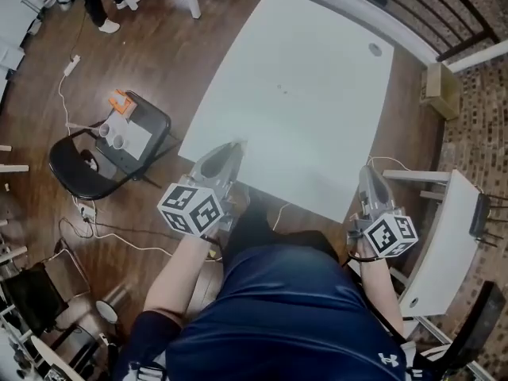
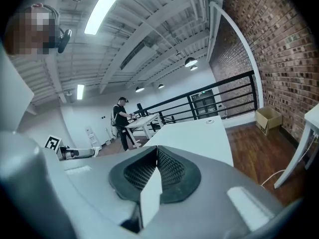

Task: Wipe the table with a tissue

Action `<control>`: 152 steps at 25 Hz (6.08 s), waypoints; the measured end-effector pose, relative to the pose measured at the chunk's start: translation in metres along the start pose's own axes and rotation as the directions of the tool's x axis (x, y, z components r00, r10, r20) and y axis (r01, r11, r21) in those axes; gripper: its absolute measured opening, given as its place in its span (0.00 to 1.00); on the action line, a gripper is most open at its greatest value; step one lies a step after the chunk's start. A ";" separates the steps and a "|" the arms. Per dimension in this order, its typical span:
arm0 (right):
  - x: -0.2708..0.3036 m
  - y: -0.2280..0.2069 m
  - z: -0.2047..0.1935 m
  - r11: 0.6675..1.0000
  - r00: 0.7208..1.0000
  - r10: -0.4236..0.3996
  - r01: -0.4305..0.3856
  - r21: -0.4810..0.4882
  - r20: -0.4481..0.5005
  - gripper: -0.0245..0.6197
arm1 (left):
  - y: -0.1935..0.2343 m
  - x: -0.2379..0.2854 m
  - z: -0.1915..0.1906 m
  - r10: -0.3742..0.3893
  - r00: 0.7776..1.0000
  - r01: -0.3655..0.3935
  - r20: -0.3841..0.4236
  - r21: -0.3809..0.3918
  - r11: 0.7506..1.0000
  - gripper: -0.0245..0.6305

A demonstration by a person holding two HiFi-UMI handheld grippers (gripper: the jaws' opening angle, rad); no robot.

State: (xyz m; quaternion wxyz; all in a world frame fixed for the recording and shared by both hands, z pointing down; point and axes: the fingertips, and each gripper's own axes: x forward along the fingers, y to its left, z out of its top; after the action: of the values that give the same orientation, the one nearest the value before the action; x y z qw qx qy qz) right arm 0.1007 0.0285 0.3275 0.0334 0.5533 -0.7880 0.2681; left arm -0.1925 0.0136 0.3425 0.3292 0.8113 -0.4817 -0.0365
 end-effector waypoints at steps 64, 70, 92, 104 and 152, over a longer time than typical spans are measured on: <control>0.259 -0.078 -0.063 0.983 0.978 0.148 -0.129 0.134 -0.149 0.05 | 0.153 0.297 -0.065 0.284 0.853 -0.023 -0.438 0.512 0.859 0.09; 0.253 -0.072 -0.065 0.979 0.975 0.163 -0.140 0.149 -0.152 0.05 | 0.145 0.291 -0.072 0.264 0.851 -0.009 -0.453 0.491 0.871 0.09; 0.237 -0.081 -0.067 0.974 0.977 0.157 -0.129 0.185 -0.146 0.05 | 0.132 0.284 -0.094 0.304 0.834 -0.070 -0.461 0.457 0.887 0.09; 0.222 -0.090 -0.068 0.973 0.980 0.148 -0.119 0.199 -0.136 0.05 | 0.114 0.288 -0.106 0.289 0.831 -0.051 -0.475 0.453 0.890 0.09; 0.182 -0.092 -0.083 0.965 0.980 0.149 -0.116 0.235 -0.129 0.05 | 0.065 0.277 -0.147 0.219 0.798 0.075 -0.562 0.452 0.889 0.09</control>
State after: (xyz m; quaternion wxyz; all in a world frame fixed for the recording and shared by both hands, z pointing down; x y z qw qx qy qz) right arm 0.0923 -0.1113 0.4979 0.0093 0.4784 -0.7831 0.3973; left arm -0.0387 -0.1566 0.5651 0.2673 0.8150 -0.3791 0.3472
